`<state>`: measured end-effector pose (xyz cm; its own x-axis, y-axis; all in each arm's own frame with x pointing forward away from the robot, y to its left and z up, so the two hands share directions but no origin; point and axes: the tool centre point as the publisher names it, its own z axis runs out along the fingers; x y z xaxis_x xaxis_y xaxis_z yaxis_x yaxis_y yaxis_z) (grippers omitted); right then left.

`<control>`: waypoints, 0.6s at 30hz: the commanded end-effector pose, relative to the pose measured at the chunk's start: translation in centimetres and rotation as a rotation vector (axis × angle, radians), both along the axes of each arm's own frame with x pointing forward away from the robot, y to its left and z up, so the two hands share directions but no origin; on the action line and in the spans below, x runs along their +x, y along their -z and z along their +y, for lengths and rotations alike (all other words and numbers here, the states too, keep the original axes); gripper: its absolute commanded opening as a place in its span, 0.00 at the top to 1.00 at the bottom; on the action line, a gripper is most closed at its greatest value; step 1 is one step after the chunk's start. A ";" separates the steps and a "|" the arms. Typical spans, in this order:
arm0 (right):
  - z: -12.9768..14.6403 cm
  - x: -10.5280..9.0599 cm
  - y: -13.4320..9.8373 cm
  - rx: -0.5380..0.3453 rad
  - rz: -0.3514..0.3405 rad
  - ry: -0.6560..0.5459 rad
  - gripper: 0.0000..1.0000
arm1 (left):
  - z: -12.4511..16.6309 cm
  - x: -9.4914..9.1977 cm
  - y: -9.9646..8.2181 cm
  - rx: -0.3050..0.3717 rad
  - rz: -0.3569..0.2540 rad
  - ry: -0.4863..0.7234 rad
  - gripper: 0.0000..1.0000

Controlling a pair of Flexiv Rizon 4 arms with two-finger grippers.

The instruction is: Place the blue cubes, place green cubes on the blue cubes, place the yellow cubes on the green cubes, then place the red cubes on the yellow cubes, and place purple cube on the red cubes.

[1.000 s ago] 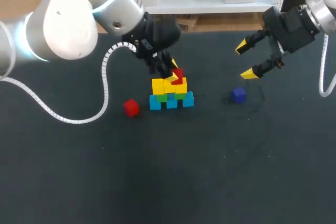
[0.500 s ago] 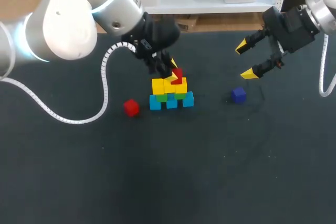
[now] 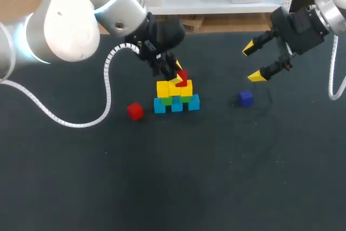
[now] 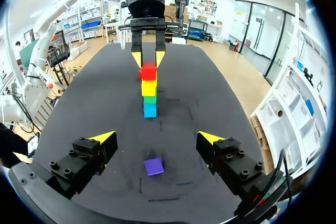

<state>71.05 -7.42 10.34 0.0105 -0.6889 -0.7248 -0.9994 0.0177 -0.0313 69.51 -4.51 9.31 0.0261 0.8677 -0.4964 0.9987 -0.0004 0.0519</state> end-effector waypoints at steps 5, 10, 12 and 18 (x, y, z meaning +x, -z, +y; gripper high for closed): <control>0.0 0.1 0.1 0.002 0.000 -0.002 0.00 | 0.1 0.2 0.1 -0.001 0.002 0.003 1.00; 0.0 0.1 0.1 0.002 0.000 -0.002 0.00 | 0.1 0.2 0.1 -0.001 0.006 0.002 1.00; 0.0 0.1 0.1 0.002 0.000 -0.002 0.00 | 0.1 0.2 0.1 -0.002 0.008 0.001 1.00; 0.0 0.1 0.1 0.002 0.000 -0.002 0.00 | 0.1 0.1 0.1 -0.003 0.014 0.003 0.83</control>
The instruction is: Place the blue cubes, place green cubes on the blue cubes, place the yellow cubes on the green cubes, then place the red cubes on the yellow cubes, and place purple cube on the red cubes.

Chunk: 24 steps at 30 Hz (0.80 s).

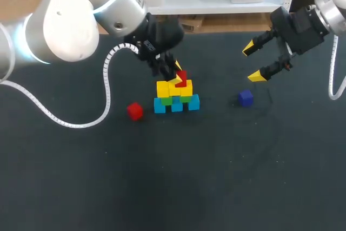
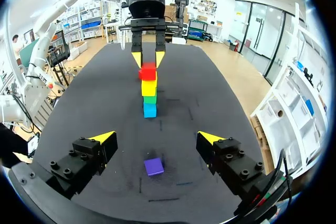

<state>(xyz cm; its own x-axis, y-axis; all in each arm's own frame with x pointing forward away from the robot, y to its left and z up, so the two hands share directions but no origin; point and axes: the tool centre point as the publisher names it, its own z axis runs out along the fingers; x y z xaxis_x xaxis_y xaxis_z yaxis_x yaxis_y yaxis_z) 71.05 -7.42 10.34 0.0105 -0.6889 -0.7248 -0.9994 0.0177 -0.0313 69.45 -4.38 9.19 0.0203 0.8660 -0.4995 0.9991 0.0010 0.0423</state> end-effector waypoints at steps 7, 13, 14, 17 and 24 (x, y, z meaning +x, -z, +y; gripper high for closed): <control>0.0 0.1 0.1 0.002 0.000 -0.001 0.00 | 0.0 0.3 0.0 0.000 0.007 0.006 0.59; 0.0 0.1 0.1 0.002 0.000 -0.001 0.00 | 0.0 0.3 0.0 -0.001 0.009 0.006 0.54; 0.0 0.1 0.1 0.002 0.000 -0.001 0.00 | 0.0 0.3 0.0 0.000 0.010 0.006 0.53; 0.0 0.1 0.1 0.002 0.000 -0.001 0.00 | -0.1 0.3 0.0 0.001 0.009 0.007 0.34; 0.0 0.1 0.1 0.002 0.000 -0.001 0.00 | 0.5 0.3 -1.2 0.005 -0.013 -0.008 0.00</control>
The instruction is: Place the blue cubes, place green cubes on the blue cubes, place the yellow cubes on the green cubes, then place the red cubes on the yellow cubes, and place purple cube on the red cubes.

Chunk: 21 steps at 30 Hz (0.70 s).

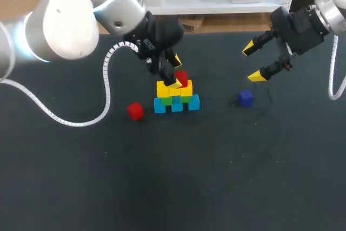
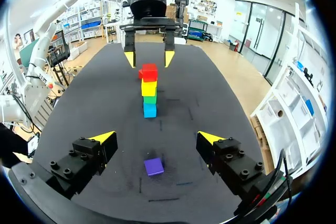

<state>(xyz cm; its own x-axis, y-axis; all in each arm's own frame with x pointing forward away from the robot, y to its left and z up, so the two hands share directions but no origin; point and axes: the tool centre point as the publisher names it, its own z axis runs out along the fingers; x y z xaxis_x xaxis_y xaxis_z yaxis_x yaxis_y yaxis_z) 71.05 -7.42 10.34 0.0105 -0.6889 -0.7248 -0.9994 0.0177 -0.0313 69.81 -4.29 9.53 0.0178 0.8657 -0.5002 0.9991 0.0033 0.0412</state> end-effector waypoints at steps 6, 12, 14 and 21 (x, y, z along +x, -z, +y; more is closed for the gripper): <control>0.0 0.1 0.1 0.002 0.000 -0.001 0.00 | 2.1 -0.8 -2.7 0.007 -0.059 -0.049 0.00; 0.0 0.1 0.1 0.002 0.000 -0.001 0.00 | 4.9 -2.4 -3.8 0.008 -0.089 -0.131 0.00; 0.0 0.1 0.1 0.002 0.000 -0.001 0.00 | 5.9 -3.1 -3.6 0.009 -0.092 -0.144 0.00; 0.0 0.1 0.1 0.002 0.000 -0.001 0.00 | 9.6 -5.3 -1.1 0.027 -0.025 -0.170 0.00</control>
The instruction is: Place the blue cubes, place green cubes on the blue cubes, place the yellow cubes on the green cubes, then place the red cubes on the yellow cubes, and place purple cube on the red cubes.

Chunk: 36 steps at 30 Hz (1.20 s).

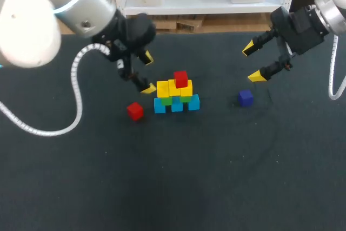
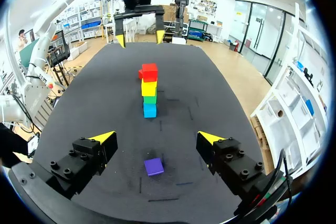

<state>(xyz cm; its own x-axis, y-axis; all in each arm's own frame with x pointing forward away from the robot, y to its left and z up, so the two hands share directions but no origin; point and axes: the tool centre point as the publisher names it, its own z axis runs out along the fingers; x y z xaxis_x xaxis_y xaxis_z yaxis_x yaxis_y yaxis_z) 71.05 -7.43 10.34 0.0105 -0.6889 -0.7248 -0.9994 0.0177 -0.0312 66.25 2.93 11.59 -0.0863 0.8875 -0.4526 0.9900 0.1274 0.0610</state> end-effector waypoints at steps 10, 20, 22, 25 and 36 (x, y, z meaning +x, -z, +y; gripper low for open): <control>0.0 0.1 0.1 0.002 0.000 -0.001 0.00 | 4.2 -3.7 4.7 -0.034 0.050 -0.285 0.00; 0.0 0.1 0.1 0.002 0.000 -0.001 0.00 | 3.7 -3.1 8.3 -0.049 0.059 -0.426 0.00; 0.0 0.1 0.1 0.002 0.000 -0.001 0.00 | 3.4 -2.9 8.7 -0.033 0.060 -0.433 0.00; 0.0 0.1 0.1 0.002 0.000 -0.001 0.00 | 3.3 -2.5 9.5 -0.028 0.062 -0.439 0.00; 0.0 0.1 0.1 0.002 0.000 -0.001 0.00 | 4.5 -1.3 10.9 -0.036 0.069 -0.488 0.00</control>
